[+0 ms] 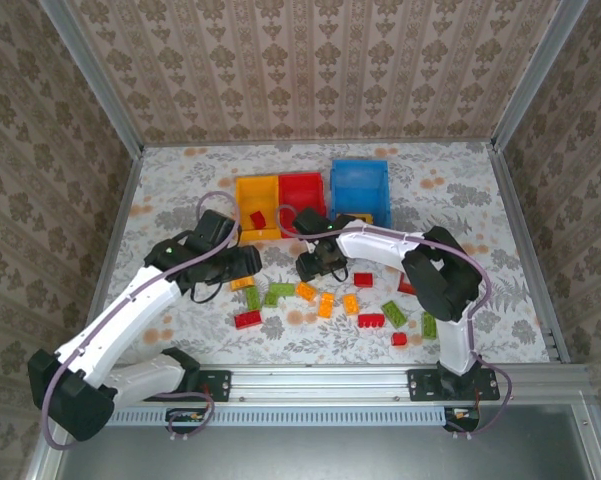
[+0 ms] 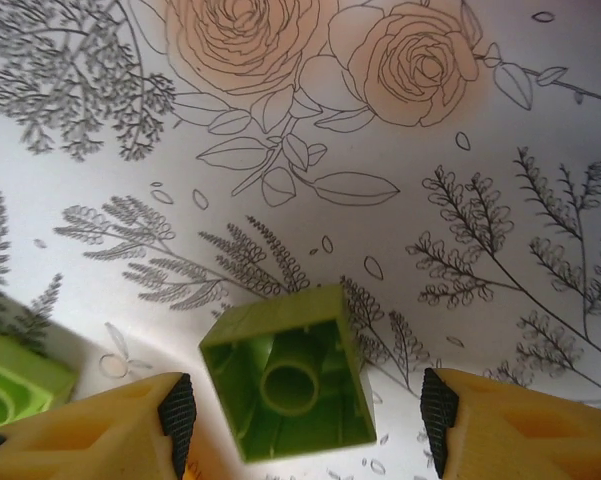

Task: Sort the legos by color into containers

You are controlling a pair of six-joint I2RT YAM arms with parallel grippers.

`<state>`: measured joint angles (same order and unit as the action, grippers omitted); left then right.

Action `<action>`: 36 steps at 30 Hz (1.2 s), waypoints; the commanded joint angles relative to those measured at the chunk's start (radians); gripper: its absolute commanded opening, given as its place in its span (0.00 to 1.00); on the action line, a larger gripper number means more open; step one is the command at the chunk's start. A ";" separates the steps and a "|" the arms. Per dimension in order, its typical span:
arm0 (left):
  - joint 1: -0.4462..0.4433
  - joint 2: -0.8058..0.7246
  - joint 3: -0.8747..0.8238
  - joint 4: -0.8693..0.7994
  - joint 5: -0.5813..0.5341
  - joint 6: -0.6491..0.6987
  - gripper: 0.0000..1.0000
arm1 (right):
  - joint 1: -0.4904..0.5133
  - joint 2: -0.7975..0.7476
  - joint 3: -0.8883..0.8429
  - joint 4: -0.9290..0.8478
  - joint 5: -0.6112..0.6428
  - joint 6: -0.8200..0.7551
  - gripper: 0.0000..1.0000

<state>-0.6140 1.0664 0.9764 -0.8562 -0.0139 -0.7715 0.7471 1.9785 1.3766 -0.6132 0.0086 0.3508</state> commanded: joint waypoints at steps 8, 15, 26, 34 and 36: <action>-0.001 -0.063 0.002 0.001 0.004 -0.022 0.72 | 0.018 0.054 0.113 -0.065 0.040 0.030 0.33; -0.001 -0.091 0.026 0.042 -0.003 -0.016 0.72 | 0.015 0.006 0.263 -0.093 0.118 0.027 0.28; -0.003 -0.072 0.043 0.047 -0.018 -0.023 0.72 | -0.067 0.245 0.601 -0.183 0.142 0.046 0.34; 0.016 0.001 0.038 -0.067 -0.002 -0.049 0.72 | -0.072 0.312 0.725 -0.232 0.129 0.021 0.55; 0.021 0.000 0.024 -0.076 0.004 -0.059 0.72 | -0.070 0.297 0.725 -0.232 0.129 0.019 0.56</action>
<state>-0.6029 1.0706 1.0016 -0.8726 -0.0181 -0.7990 0.6666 2.3028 2.0541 -0.8017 0.1246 0.3733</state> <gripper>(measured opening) 0.720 0.557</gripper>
